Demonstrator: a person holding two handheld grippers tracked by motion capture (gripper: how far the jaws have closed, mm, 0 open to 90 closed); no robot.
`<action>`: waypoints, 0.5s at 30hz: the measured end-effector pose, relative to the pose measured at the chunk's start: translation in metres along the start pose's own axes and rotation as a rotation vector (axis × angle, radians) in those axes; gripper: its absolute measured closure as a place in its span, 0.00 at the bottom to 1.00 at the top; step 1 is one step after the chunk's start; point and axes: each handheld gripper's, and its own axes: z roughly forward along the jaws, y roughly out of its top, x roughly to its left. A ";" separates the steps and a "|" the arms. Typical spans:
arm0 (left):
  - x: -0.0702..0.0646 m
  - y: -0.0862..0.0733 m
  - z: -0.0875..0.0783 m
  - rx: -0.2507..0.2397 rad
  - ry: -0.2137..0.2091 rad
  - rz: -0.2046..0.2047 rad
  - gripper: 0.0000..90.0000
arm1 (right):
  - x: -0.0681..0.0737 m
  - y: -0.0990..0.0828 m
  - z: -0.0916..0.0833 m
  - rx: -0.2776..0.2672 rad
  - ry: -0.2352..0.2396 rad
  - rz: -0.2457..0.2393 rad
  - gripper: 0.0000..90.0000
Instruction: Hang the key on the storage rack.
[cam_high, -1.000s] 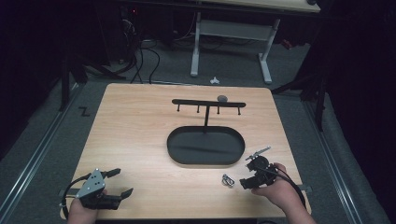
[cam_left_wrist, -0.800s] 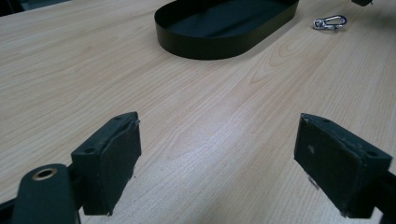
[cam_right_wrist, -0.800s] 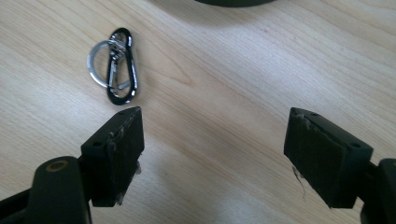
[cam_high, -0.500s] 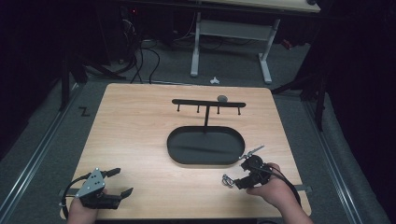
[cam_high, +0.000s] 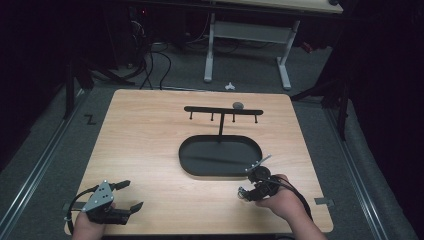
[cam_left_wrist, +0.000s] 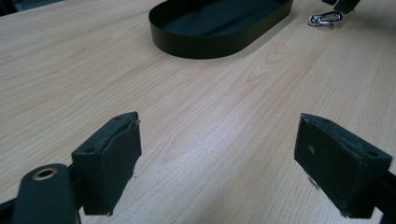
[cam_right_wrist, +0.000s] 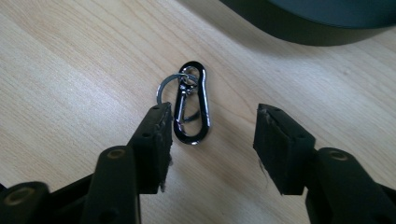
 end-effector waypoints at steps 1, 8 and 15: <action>0.000 0.000 0.000 0.000 0.000 0.000 0.17 | 0.001 0.001 0.002 0.003 0.005 0.010 0.54; -0.001 0.000 0.000 -0.001 -0.004 0.001 0.17 | 0.001 0.009 0.011 0.029 0.005 0.003 0.65; -0.001 0.000 -0.001 -0.002 -0.008 -0.002 0.17 | 0.003 0.009 0.016 0.057 0.025 -0.006 0.75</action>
